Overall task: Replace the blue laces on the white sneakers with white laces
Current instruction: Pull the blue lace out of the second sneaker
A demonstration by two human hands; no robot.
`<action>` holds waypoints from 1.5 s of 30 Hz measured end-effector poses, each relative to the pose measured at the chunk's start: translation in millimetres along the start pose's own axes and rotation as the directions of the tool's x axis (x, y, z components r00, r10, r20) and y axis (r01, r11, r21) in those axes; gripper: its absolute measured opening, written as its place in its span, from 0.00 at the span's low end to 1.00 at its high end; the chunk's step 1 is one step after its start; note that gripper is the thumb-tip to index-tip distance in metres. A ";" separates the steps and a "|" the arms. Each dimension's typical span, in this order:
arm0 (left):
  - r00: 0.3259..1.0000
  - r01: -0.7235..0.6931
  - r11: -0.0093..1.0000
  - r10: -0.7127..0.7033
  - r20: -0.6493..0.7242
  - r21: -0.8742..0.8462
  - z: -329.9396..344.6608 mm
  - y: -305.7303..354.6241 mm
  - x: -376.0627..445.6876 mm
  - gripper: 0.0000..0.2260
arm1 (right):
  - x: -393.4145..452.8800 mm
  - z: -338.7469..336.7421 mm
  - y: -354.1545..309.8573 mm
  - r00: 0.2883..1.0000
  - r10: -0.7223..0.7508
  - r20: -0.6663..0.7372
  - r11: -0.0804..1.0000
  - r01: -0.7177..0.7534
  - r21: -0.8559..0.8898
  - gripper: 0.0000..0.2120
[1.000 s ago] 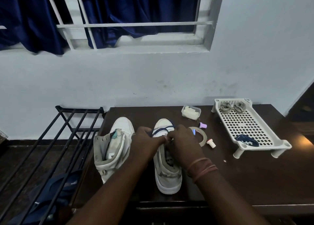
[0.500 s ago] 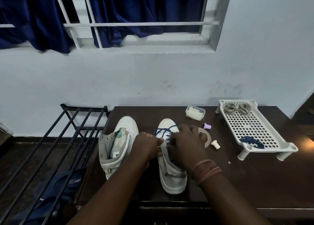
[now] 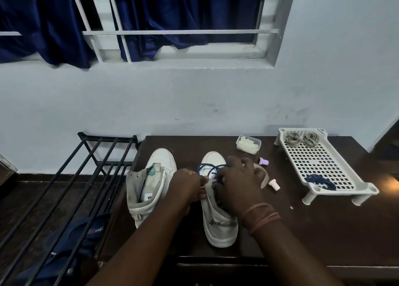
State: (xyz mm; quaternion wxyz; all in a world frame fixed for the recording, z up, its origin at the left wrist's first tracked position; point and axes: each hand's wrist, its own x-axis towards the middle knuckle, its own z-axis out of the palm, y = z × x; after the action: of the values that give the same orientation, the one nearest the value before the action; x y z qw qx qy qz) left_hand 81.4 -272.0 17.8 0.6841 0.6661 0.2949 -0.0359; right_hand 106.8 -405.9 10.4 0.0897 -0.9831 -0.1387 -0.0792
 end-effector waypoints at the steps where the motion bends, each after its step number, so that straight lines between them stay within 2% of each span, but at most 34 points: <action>1: 1.000 -0.001 1.000 0.001 0.003 -0.005 -0.8 0.1 -0.5 0.10 | 0.7 1.7 -0.6 1.000 -0.005 0.012 1.000 0.005 -0.013 0.09; 2: 1.000 0.002 1.000 -0.002 0.005 -0.018 -1.2 0.1 -0.9 0.10 | 1.4 1.4 -0.4 1.000 0.018 -0.006 1.000 -0.018 -0.024 0.08; 4: 1.000 0.011 1.000 -0.011 0.003 -0.029 -1.3 -0.3 -0.8 0.10 | 5.0 -7.2 1.5 0.980 0.131 -0.147 0.990 -0.137 -0.031 0.08; 7: 1.000 0.018 0.999 -0.017 0.004 -0.038 0.4 0.4 -1.0 0.10 | 12.1 -24.8 18.7 0.857 0.365 -0.363 0.927 -0.372 0.052 0.10; 8: 1.000 0.020 0.999 -0.020 0.004 -0.042 0.7 0.5 -1.0 0.10 | 12.3 -28.0 25.3 0.835 0.397 -0.380 0.913 -0.401 0.073 0.11; 9: 1.000 0.022 0.999 -0.022 0.003 -0.042 0.9 0.7 -1.1 0.11 | 11.9 -28.1 29.4 0.843 0.410 -0.347 0.910 -0.406 0.088 0.11; 11: 1.000 0.020 0.999 -0.020 0.002 -0.041 1.0 1.2 -1.5 0.11 | 8.0 -24.1 24.6 0.916 0.336 -0.218 0.942 -0.321 0.100 0.15; 13: 1.000 0.015 0.999 -0.015 -0.002 -0.039 0.8 1.5 -1.7 0.10 | 2.9 -11.9 9.9 0.982 0.146 -0.120 0.989 -0.141 0.052 0.17; 15: 1.000 0.011 0.999 -0.011 -0.006 -0.033 -0.1 1.1 -2.3 0.09 | -1.2 1.7 -3.4 1.000 0.015 -0.022 1.000 -0.016 -0.014 0.12; 17: 1.000 0.017 0.999 -0.017 -0.004 -0.035 -1.8 0.5 -2.4 0.10 | -0.5 6.5 -4.9 1.000 -0.012 0.006 0.997 0.012 -0.076 0.09; 19: 1.000 0.023 0.999 -0.023 -0.001 -0.041 -2.7 -1.2 -0.1 0.10 | 4.3 -3.6 0.9 0.991 0.073 -0.113 0.994 -0.082 -0.072 0.09; 20: 1.000 0.023 0.999 -0.023 0.000 -0.042 -2.6 -1.4 0.3 0.10 | 8.5 -12.1 5.5 0.964 0.167 -0.209 0.984 -0.176 -0.028 0.10; 22: 1.000 0.022 0.999 -0.022 0.000 -0.042 -1.8 -1.7 1.5 0.10 | 17.0 -27.4 21.9 0.856 0.361 -0.371 0.931 -0.349 0.102 0.13; 23: 1.000 0.022 0.999 -0.022 0.002 -0.042 -1.5 -2.5 1.9 0.10 | 18.5 -31.7 31.4 0.813 0.422 -0.402 0.906 -0.394 0.153 0.14; 25: 1.000 -0.016 1.000 0.016 -0.006 -0.014 -0.2 -5.2 2.5 0.11 | 17.4 -35.2 44.0 0.819 0.490 -0.298 0.871 -0.443 0.213 0.13; 27: 0.986 -0.143 0.981 0.152 -0.062 0.134 3.0 -8.5 2.7 0.11 | 14.2 -29.5 41.0 0.868 0.478 -0.133 0.863 -0.436 0.254 0.11; 30: 0.910 -0.349 0.870 0.403 -0.094 0.348 11.1 -10.2 2.8 0.08 | 11.7 -13.1 24.4 0.938 0.345 -0.029 0.879 -0.312 0.360 0.10; 33: 0.862 -0.457 0.802 0.506 -0.031 0.386 19.5 -16.2 5.3 0.07 | 9.3 -1.2 11.1 0.968 0.242 0.070 0.875 -0.249 0.414 0.09; 36: 0.882 -0.434 0.807 0.472 0.004 0.400 17.6 -24.7 10.5 0.07 | 9.1 2.9 9.6 0.965 0.234 0.122 0.871 -0.263 0.415 0.05; 40: 0.895 -0.392 0.780 0.446 0.006 0.489 1.2 -25.5 22.0 0.08 | 13.5 3.5 25.1 0.948 0.265 0.177 0.884 -0.312 0.349 0.08; 43: 0.899 -0.336 0.762 0.435 -0.053 0.553 -11.2 -27.0 28.6 0.06 | 13.7 -5.8 41.8 0.895 0.382 0.232 0.807 -0.445 0.389 0.11; 45: 0.872 -0.349 0.713 0.484 -0.067 0.608 -15.2 -26.4 31.9 0.07 | 14.2 -9.5 56.8 0.877 0.441 0.193 0.779 -0.481 0.402 0.11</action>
State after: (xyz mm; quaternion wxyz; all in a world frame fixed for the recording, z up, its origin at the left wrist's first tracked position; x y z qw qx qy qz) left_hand 90.7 -249.8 -19.1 0.4018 0.8905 0.1851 0.1067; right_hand 135.3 -457.8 13.4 0.3187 -0.9435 0.0879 0.0220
